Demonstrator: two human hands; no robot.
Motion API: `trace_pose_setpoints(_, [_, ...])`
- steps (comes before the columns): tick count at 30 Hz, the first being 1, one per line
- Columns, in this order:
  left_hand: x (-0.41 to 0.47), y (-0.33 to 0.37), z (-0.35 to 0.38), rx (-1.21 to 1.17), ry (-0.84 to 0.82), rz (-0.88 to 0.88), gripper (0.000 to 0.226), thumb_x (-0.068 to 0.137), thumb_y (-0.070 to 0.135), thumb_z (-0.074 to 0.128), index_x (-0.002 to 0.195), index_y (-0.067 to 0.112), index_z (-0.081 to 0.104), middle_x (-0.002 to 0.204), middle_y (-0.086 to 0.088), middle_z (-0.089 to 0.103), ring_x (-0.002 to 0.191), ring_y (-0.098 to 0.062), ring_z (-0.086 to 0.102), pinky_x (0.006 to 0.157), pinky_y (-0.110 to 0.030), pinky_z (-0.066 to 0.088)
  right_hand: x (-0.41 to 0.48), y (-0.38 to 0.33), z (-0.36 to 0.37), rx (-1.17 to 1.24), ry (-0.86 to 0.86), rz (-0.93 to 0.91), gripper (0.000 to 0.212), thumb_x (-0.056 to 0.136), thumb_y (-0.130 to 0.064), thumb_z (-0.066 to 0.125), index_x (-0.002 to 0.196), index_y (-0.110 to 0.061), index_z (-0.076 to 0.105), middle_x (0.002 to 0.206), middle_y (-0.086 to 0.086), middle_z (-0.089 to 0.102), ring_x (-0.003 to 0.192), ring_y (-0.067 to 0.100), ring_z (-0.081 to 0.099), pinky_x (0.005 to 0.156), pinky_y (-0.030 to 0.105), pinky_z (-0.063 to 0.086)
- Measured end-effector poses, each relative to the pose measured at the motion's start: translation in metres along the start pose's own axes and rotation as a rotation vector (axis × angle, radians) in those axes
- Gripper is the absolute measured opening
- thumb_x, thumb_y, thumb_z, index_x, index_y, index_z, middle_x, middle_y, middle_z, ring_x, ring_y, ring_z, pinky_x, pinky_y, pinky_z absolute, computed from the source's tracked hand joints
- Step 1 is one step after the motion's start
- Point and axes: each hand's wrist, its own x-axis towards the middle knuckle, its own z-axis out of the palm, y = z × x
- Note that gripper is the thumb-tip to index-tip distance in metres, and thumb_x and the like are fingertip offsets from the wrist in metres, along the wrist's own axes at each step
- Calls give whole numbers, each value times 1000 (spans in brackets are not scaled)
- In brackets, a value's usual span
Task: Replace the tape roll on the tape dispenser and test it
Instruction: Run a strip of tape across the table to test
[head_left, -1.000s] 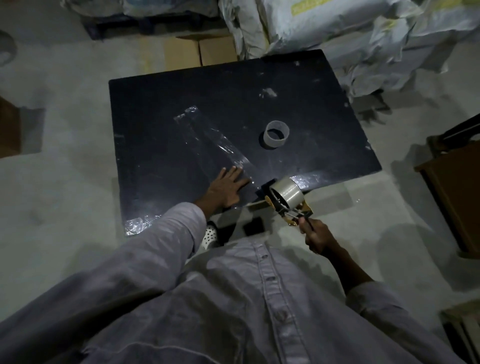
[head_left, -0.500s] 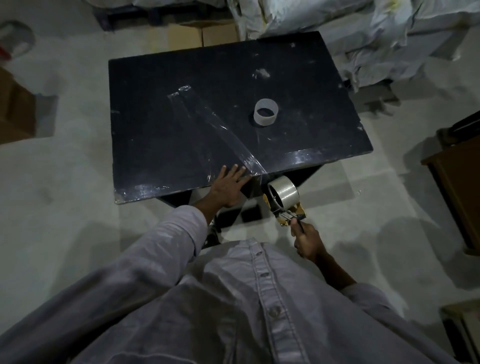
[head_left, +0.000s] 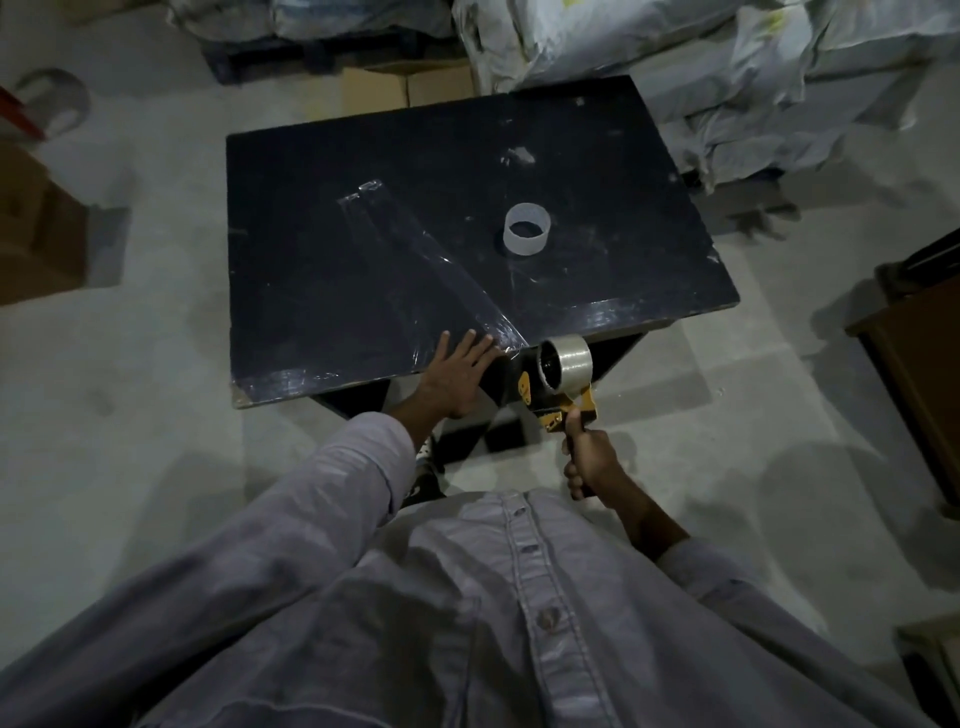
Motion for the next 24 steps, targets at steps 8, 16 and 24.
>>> trace_pose_setpoints(8, [-5, -7, 5, 15, 26, -17, 90, 111, 27, 53, 180, 14, -3, 188, -5, -13, 177, -32, -10, 141, -62, 2, -8, 68, -4, -114, 100, 144, 86, 113, -70, 37, 130, 7, 73, 108, 24, 76, 77, 28, 63, 66, 31, 45])
trace_pose_setpoints(16, [-3, -2, 8, -102, 84, -48, 91, 111, 35, 51, 179, 12, -4, 188, -6, -14, 176, -31, -12, 142, -60, 2, -11, 69, -8, -74, 240, 49, 84, 113, -70, 35, 129, 4, 72, 127, 31, 75, 117, 47, 74, 106, 55, 59])
trace_pose_setpoints(24, [-8, -8, 9, -290, 124, -215, 98, 107, 29, 59, 179, 9, -5, 187, -9, -16, 176, -33, -15, 142, -59, 0, -10, 31, -22, -289, 412, -247, 61, 117, -55, 41, 128, -3, 73, 124, 27, 76, 123, 48, 70, 105, 51, 57])
